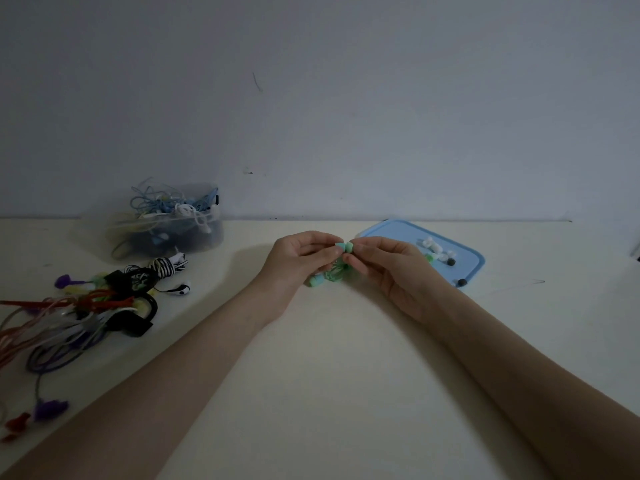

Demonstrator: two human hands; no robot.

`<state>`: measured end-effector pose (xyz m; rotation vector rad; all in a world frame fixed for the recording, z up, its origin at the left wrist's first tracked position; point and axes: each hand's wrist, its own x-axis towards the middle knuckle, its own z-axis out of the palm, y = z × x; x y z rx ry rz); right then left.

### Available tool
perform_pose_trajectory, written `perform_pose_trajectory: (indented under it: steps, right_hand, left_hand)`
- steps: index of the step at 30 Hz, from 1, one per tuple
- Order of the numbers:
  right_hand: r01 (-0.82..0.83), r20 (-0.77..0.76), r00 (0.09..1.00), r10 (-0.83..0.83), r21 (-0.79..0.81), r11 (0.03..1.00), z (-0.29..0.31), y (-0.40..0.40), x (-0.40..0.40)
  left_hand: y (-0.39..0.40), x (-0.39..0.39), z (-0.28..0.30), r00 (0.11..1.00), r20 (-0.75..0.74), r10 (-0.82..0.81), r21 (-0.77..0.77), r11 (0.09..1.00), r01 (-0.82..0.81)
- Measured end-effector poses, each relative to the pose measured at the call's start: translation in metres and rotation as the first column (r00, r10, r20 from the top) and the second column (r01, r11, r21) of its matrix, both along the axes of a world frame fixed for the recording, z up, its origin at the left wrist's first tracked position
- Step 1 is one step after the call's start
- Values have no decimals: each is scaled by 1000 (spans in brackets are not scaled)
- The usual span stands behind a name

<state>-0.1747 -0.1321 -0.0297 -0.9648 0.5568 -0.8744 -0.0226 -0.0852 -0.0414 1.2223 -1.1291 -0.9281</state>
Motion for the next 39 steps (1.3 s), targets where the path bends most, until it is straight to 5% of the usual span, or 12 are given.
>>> perform_pose_trajectory:
  steps: [10,39]
  right_hand:
    - [27,41,999,-26,-16,1000,-3,-2,6]
    - [74,-142,983,-115,-267,961,-5,4,12]
  left_hand:
    - [-5,1,-3,1000,5,27,-40,999,-26]
    - [1,-4,1,995,87,48,-23,999,-47]
